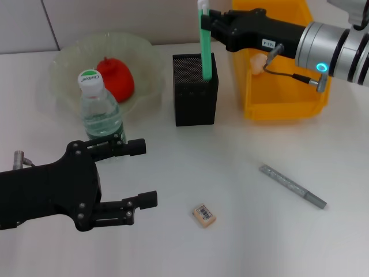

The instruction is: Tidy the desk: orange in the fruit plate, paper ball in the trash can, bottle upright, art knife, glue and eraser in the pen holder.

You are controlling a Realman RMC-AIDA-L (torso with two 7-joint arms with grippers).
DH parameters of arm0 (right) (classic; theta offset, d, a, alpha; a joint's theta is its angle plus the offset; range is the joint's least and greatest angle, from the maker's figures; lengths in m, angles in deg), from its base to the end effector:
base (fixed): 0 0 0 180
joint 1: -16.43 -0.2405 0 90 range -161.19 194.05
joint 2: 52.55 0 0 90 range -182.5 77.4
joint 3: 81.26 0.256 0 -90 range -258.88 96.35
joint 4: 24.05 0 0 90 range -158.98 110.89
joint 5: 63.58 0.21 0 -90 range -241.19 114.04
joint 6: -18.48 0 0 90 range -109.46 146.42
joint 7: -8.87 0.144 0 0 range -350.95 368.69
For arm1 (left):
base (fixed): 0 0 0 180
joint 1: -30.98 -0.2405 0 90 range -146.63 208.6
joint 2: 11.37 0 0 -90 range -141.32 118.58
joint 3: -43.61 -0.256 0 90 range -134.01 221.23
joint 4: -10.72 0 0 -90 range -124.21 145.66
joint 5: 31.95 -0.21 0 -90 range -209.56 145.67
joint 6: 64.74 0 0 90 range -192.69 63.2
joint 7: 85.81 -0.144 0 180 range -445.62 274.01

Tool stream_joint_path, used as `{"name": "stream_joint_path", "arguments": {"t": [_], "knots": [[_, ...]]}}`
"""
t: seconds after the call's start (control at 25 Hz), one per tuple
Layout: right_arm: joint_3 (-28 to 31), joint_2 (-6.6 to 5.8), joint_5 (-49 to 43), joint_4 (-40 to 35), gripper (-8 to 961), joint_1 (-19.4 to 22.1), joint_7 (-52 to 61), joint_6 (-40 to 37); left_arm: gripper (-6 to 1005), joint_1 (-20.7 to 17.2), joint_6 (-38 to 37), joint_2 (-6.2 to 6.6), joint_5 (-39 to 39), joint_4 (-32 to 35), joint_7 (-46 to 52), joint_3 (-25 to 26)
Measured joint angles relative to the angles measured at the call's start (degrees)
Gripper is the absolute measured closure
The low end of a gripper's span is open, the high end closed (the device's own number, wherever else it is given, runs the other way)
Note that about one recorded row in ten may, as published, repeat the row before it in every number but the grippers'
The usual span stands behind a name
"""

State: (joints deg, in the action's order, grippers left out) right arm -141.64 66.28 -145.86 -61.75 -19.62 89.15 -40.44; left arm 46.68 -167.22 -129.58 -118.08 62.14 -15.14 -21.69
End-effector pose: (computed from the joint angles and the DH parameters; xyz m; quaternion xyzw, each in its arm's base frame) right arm 0.1969 0.4191 0.0013 -0.8759 0.2225 0.3159 0.2891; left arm -0.2235 0.2613 0.0116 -0.9315 -0.0425 -0.3584 0.0457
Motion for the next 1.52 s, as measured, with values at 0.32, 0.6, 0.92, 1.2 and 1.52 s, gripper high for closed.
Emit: {"name": "stream_joint_path", "arguments": {"t": [0.32,0.6,0.92,1.2,1.52], "knots": [[-0.1,0.23,0.0,3.0,802,-0.7,-1.5,1.3,198,0.0,0.0,-0.09,0.0,0.0,0.0,-0.1],[0.0,0.26,0.0,4.0,803,-0.7,-1.6,1.6,198,0.2,0.0,-0.18,0.0,-0.3,0.0,-0.1],[0.0,0.35,0.1,4.0,803,-0.4,-1.6,1.6,198,0.4,0.0,-0.18,0.0,-0.8,0.0,-0.1],[-0.5,0.36,0.1,4.1,802,-0.3,-1.6,1.6,198,0.4,-0.1,-0.18,0.0,-0.9,0.0,-0.2],[-0.6,0.36,0.1,4.3,787,-0.3,-1.6,1.5,198,0.4,-0.1,-0.18,0.0,-0.9,0.0,-0.3]]}}
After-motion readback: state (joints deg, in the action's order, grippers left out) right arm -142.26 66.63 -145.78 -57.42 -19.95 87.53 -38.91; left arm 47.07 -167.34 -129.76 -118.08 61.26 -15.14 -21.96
